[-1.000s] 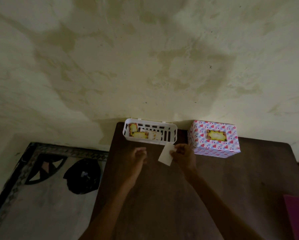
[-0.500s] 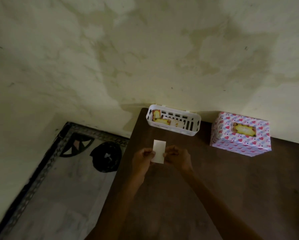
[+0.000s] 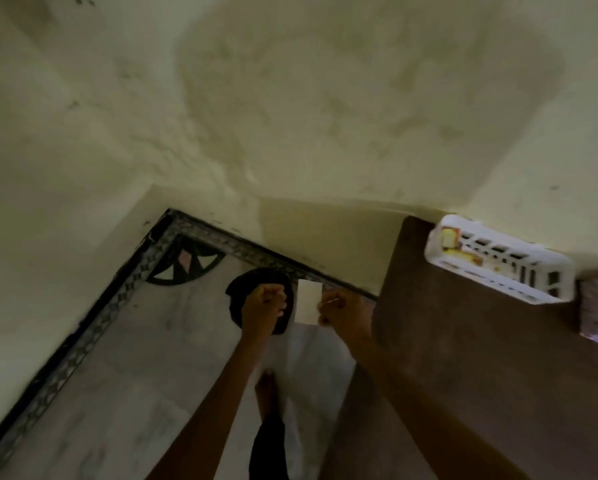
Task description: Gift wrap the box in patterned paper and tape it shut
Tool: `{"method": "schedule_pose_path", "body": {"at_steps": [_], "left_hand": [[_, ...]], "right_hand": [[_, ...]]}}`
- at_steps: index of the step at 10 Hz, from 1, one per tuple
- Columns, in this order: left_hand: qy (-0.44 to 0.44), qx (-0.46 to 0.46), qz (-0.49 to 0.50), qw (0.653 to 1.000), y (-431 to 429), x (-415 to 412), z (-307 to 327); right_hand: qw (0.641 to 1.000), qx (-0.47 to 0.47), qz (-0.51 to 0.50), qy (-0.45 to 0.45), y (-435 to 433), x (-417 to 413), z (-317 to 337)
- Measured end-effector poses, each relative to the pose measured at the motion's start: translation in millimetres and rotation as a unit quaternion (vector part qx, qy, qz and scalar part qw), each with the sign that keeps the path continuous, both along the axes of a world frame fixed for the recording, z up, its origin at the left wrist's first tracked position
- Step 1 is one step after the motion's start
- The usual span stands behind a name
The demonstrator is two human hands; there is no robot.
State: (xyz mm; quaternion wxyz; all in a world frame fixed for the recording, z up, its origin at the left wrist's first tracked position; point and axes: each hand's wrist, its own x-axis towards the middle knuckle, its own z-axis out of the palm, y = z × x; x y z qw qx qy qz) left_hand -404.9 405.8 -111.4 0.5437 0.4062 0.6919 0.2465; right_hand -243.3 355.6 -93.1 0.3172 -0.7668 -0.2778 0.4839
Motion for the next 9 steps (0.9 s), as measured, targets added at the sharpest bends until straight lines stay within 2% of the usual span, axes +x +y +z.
{"method": "schedule_pose_path", "body": {"at_steps": [1,3,4,6,7,8,9], "left_hand": [[-0.005,-0.006,-0.002,1.0,21,-48,-41],[0.018,-0.06,0.002,0.998,62,-125,-196],[0.037,-0.069,-0.027,0.997,73,-144,-263],[0.036,-0.075,-0.077,0.994,90,-165,-378],[0.037,-0.075,-0.079,0.993,97,-169,-405],[0.043,-0.069,-0.064,0.995,104,-165,-401],[0.016,-0.08,-0.038,0.996,102,-158,-379]], "right_hand": [[0.999,-0.031,0.014,-0.02,37,-47,-51],[0.992,-0.122,0.003,-0.023,100,-122,-238],[0.987,-0.152,0.015,-0.049,115,-141,-332],[0.975,-0.176,0.086,-0.102,150,-159,-463],[0.973,-0.191,0.094,-0.09,154,-157,-489],[0.975,-0.188,0.095,-0.07,152,-157,-473],[0.982,-0.187,0.011,-0.008,145,-157,-436]]}}
